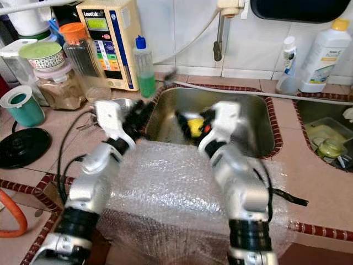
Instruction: Kitchen organization
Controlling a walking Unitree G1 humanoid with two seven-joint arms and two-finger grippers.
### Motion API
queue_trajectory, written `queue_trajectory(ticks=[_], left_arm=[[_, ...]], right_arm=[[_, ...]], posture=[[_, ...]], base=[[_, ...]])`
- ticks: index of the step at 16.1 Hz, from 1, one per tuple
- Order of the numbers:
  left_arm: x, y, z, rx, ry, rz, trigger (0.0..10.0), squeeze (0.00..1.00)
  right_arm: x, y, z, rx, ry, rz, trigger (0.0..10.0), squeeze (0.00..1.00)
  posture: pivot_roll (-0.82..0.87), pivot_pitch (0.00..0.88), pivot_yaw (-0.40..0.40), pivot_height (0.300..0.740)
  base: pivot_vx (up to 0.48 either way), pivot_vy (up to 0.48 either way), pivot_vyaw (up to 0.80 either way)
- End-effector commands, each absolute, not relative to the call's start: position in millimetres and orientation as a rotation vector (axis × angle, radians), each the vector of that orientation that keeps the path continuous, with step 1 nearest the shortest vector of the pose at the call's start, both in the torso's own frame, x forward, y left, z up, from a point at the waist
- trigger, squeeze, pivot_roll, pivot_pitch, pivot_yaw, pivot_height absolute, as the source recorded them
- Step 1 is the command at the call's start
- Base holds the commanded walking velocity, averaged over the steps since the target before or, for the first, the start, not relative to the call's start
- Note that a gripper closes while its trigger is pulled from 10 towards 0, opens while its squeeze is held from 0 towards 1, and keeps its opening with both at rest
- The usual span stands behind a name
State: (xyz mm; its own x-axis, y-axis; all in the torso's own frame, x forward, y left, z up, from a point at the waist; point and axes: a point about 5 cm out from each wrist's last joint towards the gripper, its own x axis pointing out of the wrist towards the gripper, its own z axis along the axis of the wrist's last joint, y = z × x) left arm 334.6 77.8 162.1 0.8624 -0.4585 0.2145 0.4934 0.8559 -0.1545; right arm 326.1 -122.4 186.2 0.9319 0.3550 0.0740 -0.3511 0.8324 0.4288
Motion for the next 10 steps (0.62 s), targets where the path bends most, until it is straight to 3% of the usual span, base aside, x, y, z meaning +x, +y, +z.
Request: queue_trajectory(ticks=[1, 4, 10], left_arm=[[332, 78, 164, -0.18, -0.198, -0.514, 0.0, 0.0], [324, 70, 164, -0.163, -0.212, -0.579, 0.0, 0.0], [313, 52, 171, -0.137, -0.257, -0.662, 0.0, 0.0]], right_arm=[[329, -123, 192, 0.545, 0.0, 0.372, 10.0, 0.0], [332, -123, 197, 0.702, 0.003, 0.388, 10.0, 0.0], [336, -116, 194, 0.768, 0.075, 0.415, 10.0, 0.0]], posture=[[-0.05, 0.0, 0.105, 0.74], [-0.06, 0.0, 0.1, 0.74], [-0.05, 0.0, 0.093, 0.74]], base=[[0.0, 0.0, 0.0], [0.0, 0.0, 0.0], [0.0, 0.0, 0.0]])
